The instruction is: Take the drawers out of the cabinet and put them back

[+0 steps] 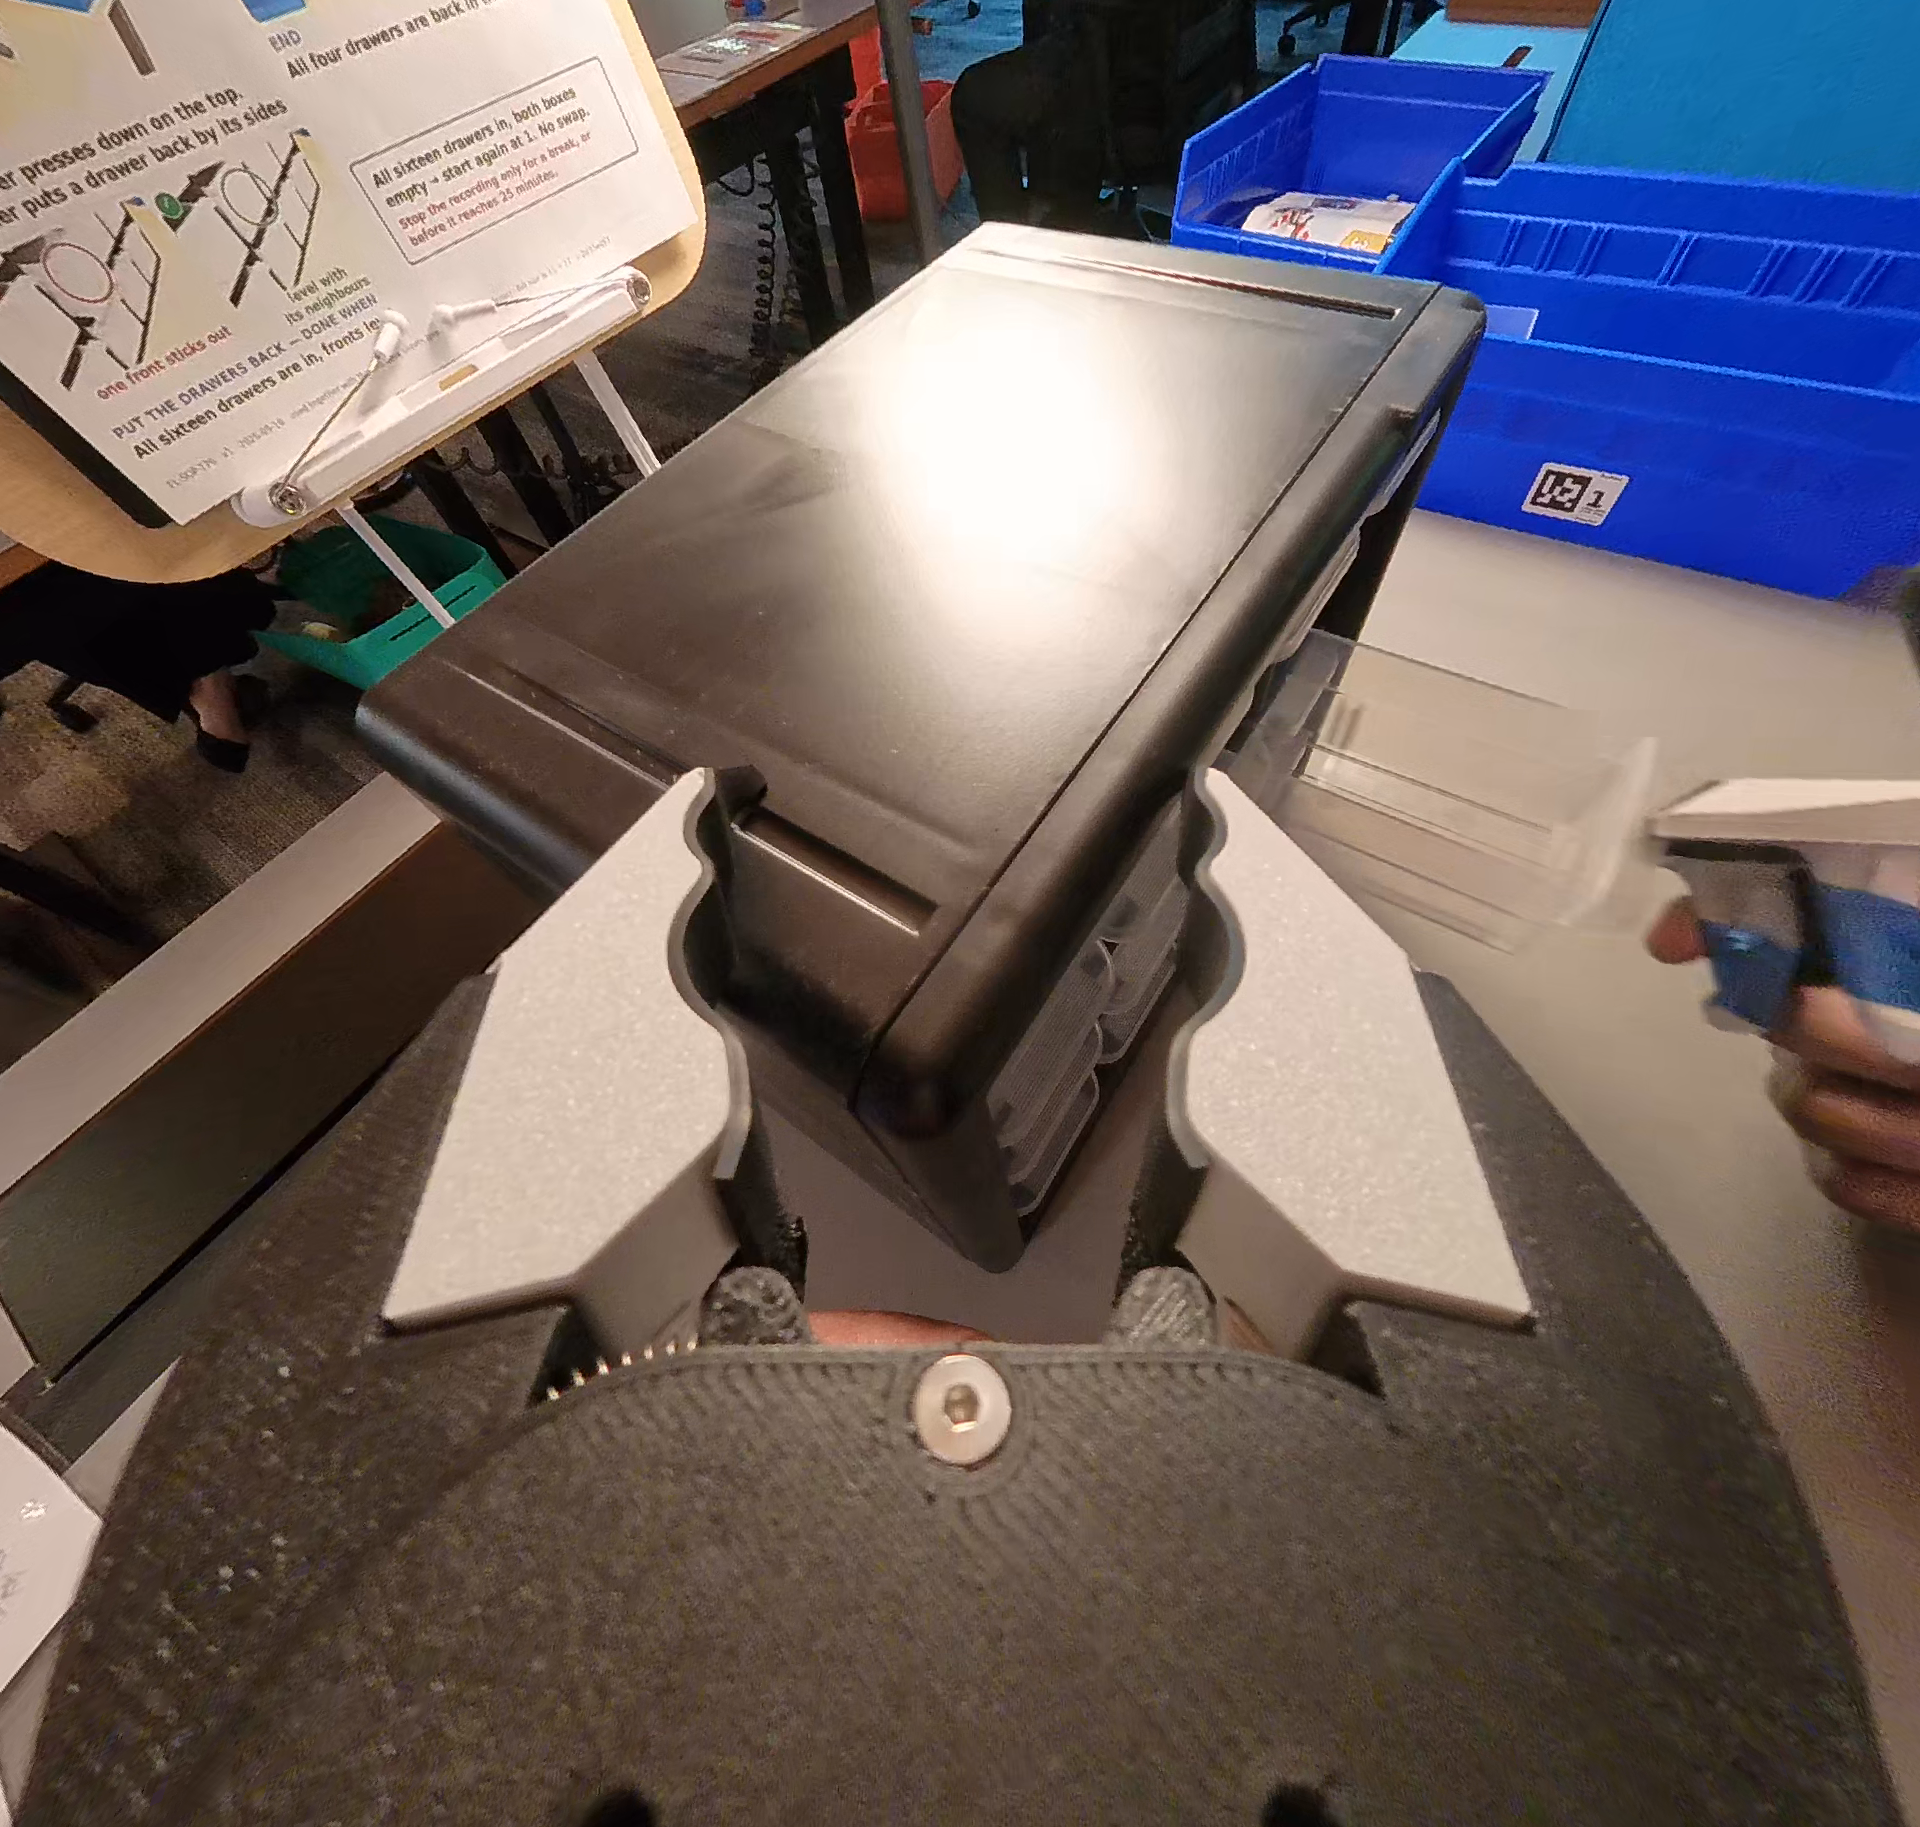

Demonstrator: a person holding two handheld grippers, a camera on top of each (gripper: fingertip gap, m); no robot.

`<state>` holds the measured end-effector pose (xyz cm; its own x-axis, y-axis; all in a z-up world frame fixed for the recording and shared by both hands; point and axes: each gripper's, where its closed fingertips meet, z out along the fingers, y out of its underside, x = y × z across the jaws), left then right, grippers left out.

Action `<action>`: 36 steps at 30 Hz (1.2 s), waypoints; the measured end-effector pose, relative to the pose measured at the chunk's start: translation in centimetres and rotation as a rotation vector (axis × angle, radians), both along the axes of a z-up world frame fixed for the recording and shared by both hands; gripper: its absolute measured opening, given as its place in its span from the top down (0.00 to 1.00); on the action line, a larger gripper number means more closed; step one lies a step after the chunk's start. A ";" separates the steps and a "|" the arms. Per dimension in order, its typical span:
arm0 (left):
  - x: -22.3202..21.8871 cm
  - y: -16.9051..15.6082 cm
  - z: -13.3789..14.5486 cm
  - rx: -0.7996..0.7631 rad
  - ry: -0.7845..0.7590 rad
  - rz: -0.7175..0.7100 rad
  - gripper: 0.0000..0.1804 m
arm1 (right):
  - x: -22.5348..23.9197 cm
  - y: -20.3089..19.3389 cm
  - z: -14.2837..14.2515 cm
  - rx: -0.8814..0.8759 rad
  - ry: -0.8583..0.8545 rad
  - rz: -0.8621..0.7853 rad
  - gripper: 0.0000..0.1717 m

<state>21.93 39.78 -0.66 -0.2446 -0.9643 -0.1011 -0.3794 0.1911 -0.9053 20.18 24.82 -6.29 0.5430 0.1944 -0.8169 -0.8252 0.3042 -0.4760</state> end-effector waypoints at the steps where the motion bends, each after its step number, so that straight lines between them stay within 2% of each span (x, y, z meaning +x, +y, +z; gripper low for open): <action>1: 0.0 0.0 0.0 0.000 0.000 0.000 0.52 | -0.6 -0.6 0.1 0.010 0.004 0.004 0.97; 7: 0.0 0.0 0.0 0.001 0.000 0.001 0.52 | -3.4 -3.8 1.5 0.078 -0.061 -0.020 0.98; 11: 0.0 0.0 0.0 0.002 0.000 0.002 0.52 | -3.5 -5.3 0.5 0.062 -0.012 -0.045 0.98; 18: 0.0 0.0 0.0 0.007 0.003 0.004 0.51 | -5.1 -6.7 -5.9 -0.210 0.170 -0.031 0.98; 20: 0.0 0.0 0.0 0.007 0.002 0.004 0.51 | -6.8 -6.6 -7.7 -0.293 0.188 0.037 0.93; 21: 0.0 0.0 0.0 0.008 0.002 0.004 0.51 | -7.8 -6.6 -8.0 -0.313 0.190 0.090 0.87; 23: 0.1 0.0 0.0 0.007 0.002 0.005 0.51 | -9.7 -6.7 -9.2 -0.407 0.155 0.160 0.86; 26: 0.1 0.0 0.0 0.010 0.002 0.007 0.51 | -11.8 -7.4 -10.2 -0.495 0.056 0.220 0.83; 28: 0.1 0.0 0.0 0.012 0.004 0.008 0.51 | -12.6 -7.9 -9.6 -0.492 -0.060 0.250 0.83; 33: 0.1 0.0 0.0 0.018 0.006 0.012 0.51 | -10.8 -8.1 -6.3 -0.517 -0.655 0.168 0.83; 36: 0.1 0.0 -0.1 0.021 0.005 0.014 0.51 | -9.3 -7.4 -6.4 -0.627 -1.018 0.104 0.82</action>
<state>22.05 39.75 -0.73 -0.2320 -0.9653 -0.1198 -0.3867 0.2045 -0.8993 10.89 17.40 -12.67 0.9999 -0.0022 0.0100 0.0091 -0.2595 -0.9657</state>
